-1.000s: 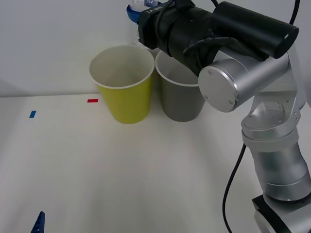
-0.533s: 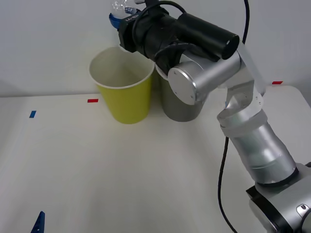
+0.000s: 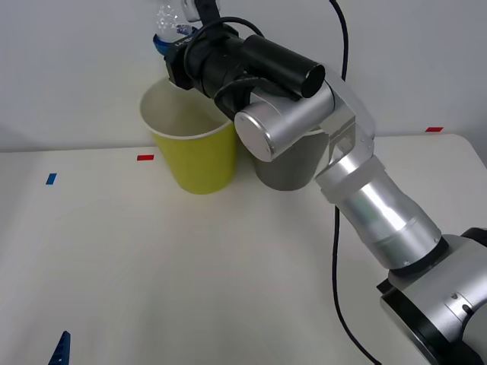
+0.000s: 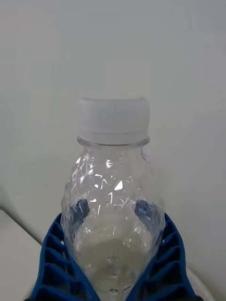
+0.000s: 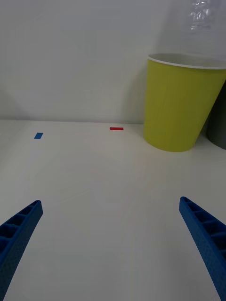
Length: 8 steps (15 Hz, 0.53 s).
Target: Put cans in the gray bin and PET bottles in the light green bin.
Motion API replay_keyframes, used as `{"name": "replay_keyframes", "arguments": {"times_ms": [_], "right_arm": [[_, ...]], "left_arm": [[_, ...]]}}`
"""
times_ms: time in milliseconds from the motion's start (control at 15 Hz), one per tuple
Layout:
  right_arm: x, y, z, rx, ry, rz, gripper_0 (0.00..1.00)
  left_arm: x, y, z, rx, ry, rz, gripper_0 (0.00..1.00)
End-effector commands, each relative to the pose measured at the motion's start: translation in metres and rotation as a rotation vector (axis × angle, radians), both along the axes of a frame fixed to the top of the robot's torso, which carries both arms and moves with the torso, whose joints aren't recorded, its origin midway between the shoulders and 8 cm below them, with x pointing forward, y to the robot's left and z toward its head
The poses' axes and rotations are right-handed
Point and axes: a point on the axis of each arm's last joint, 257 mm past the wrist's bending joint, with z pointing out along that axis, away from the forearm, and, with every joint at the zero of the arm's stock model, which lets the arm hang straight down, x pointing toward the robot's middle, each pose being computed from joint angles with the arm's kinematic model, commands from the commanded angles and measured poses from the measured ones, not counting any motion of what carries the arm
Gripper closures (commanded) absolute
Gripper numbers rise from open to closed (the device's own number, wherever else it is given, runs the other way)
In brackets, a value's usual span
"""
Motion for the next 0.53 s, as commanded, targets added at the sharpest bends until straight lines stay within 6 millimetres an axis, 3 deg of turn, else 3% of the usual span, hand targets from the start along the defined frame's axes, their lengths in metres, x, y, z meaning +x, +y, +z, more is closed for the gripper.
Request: {"name": "replay_keyframes", "arguments": {"times_ms": [67, 533], "right_arm": [[0.0022, 0.0063, -0.0089, 0.009, -0.019, 0.013, 1.00], [-0.0007, 0.0119, -0.0083, -0.004, -0.035, 0.017, 0.99]], "left_arm": [[0.0000, 0.0000, 0.0000, 0.000, 0.000, 0.000, 0.00], [0.0000, 0.0000, 0.0000, 0.000, 0.000, 0.000, 0.00]]}}
